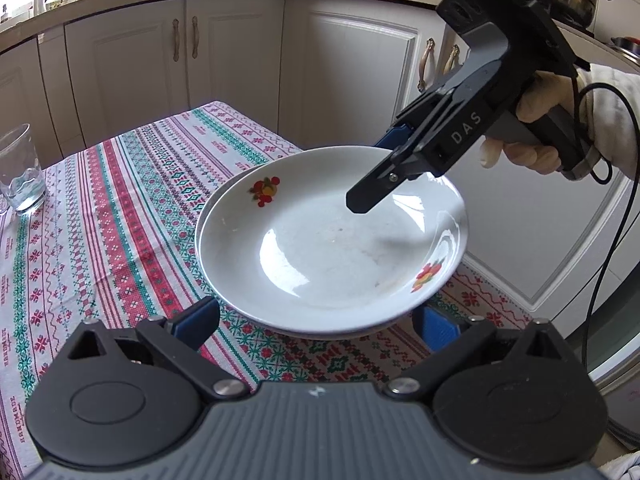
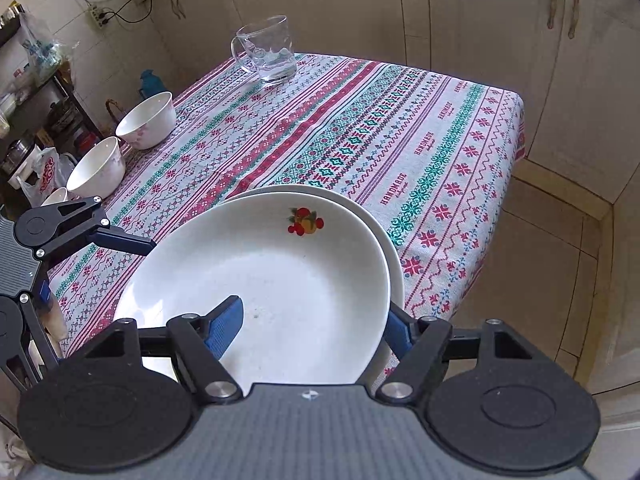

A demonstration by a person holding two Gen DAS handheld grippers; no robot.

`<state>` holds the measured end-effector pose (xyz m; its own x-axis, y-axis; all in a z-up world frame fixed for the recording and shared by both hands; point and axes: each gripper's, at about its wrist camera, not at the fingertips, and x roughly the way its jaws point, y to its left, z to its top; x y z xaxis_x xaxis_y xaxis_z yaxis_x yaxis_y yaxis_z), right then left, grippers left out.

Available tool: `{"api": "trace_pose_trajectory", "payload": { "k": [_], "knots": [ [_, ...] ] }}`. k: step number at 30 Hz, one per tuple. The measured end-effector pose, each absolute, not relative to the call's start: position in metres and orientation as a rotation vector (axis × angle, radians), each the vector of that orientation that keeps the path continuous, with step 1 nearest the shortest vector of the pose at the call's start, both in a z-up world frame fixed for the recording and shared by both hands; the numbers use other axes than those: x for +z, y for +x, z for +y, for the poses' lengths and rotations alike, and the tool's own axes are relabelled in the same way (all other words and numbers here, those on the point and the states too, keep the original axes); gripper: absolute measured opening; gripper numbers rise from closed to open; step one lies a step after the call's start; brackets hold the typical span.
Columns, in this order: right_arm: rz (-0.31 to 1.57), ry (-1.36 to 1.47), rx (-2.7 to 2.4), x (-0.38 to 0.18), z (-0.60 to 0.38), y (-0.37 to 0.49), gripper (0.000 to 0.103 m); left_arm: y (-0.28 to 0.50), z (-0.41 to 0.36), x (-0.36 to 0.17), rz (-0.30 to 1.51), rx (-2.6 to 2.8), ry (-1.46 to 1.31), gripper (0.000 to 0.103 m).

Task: Organize plates and bowls
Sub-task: 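Lower the flat plate onto the plate stack and open the right gripper, then withdraw the right gripper and move both grippers toward the white bowls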

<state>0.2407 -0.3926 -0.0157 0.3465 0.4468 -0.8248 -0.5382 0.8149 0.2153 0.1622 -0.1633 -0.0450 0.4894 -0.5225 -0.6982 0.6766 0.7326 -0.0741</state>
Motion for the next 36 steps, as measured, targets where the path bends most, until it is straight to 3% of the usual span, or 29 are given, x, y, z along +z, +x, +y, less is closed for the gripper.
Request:
{"api": "trace_pose_trajectory", "payload": {
  "k": [27, 36],
  "knots": [
    [1.001, -0.107, 0.535, -0.017, -0.391, 0.204, 0.094, 0.158, -0.161, -0.049, 0.741, -0.725, 0.223, 0.101],
    [0.805, -0.172, 0.438, 0.007, -0.364, 0.164, 0.103, 0.138, -0.145, -0.03, 0.667, -0.676, 0.216, 0.101]
  ]
}}
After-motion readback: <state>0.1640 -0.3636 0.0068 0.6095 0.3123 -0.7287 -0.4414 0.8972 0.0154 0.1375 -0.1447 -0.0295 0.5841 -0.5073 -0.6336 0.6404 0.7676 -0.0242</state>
